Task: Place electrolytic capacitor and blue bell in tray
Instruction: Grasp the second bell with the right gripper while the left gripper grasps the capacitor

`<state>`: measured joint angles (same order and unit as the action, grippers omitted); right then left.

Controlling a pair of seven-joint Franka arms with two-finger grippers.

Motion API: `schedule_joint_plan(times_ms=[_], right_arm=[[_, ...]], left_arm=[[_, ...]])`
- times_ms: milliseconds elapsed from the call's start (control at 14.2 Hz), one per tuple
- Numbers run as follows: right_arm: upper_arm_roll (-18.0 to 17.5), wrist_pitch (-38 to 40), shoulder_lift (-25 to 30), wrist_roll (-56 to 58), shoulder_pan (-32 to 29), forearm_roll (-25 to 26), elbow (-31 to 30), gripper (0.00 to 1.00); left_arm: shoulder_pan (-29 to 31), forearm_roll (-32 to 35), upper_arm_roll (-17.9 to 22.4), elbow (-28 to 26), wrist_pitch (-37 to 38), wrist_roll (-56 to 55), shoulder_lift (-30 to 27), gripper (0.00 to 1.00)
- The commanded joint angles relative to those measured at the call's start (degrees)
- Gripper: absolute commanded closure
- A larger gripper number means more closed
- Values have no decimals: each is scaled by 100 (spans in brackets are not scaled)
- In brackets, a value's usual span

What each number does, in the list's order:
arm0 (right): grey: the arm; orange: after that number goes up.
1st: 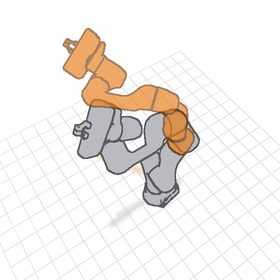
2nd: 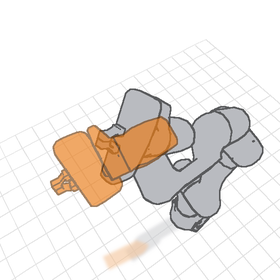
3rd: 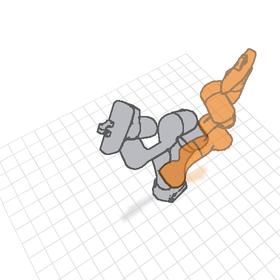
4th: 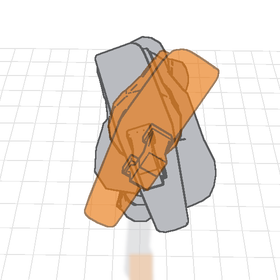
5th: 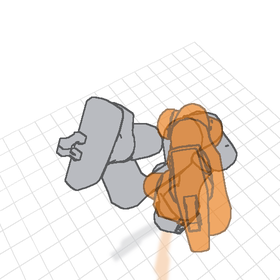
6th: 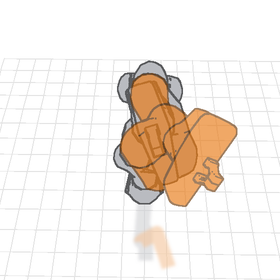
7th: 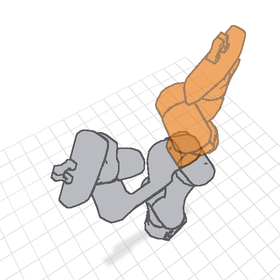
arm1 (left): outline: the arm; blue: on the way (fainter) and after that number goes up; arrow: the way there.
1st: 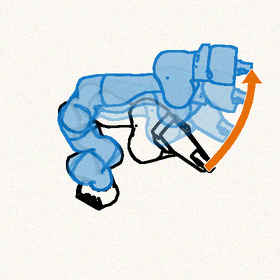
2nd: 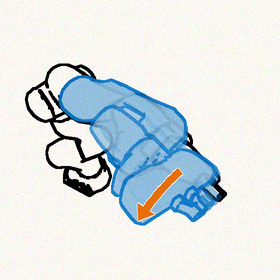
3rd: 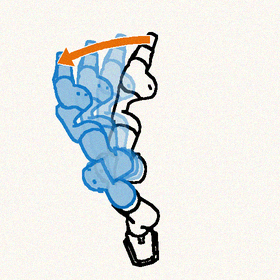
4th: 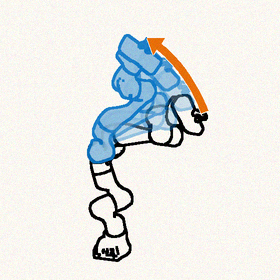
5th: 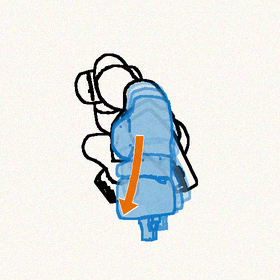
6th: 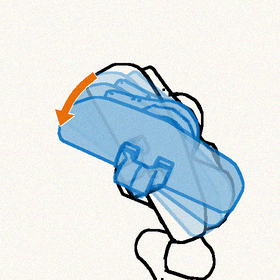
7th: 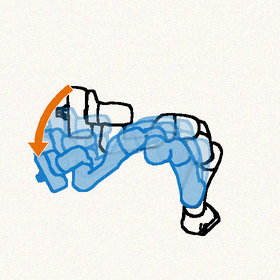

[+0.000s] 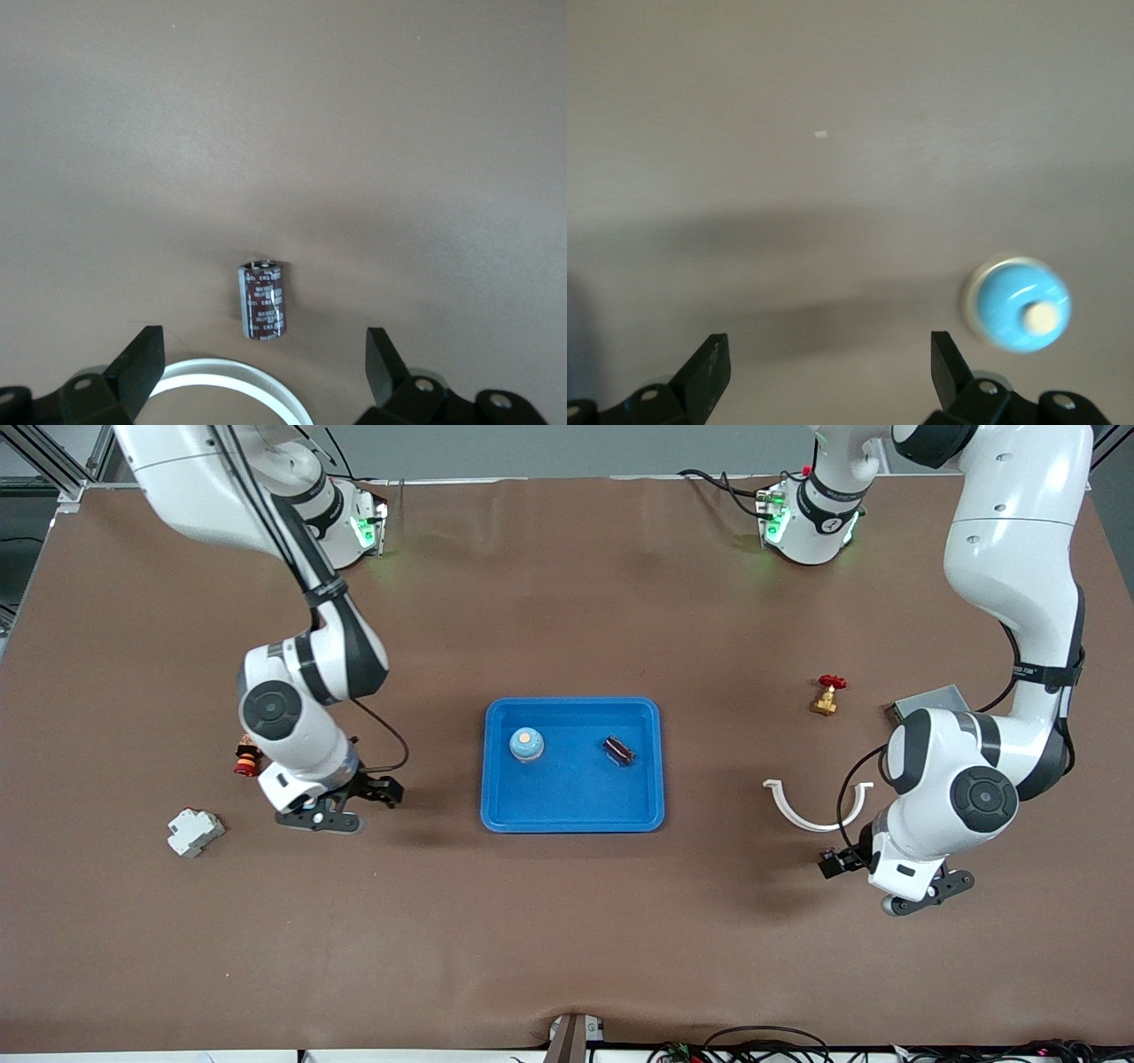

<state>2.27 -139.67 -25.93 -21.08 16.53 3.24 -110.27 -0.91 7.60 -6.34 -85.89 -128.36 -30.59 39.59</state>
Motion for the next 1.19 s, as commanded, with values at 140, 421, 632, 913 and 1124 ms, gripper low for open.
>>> schedule_joint_plan(times_ms=[140, 421, 632, 913, 1124], right_arm=[[-121, -411, 141, 946, -561, 28, -381, 0], [-139, -1131, 44, 1466, -896, 19, -820, 0], [-148, -1185, -105, 1598, -1063, 19, -856, 0], [-174, -1194, -210, 1616, -1160, 10, -865, 0], [-541, -1194, -325, 1625, -1563, 19, -847, 0]], left_arm=[[30, 110, -34, 37, -5, 571, 75, 0], [-119, 5, -69, 46, -5, 527, 250, 0], [-94, 5, -69, 46, -49, 484, 514, 0], [-50, 5, -43, 64, -198, 483, 647, 0], [-15, 14, -43, 187, -278, 510, 778, 0]])
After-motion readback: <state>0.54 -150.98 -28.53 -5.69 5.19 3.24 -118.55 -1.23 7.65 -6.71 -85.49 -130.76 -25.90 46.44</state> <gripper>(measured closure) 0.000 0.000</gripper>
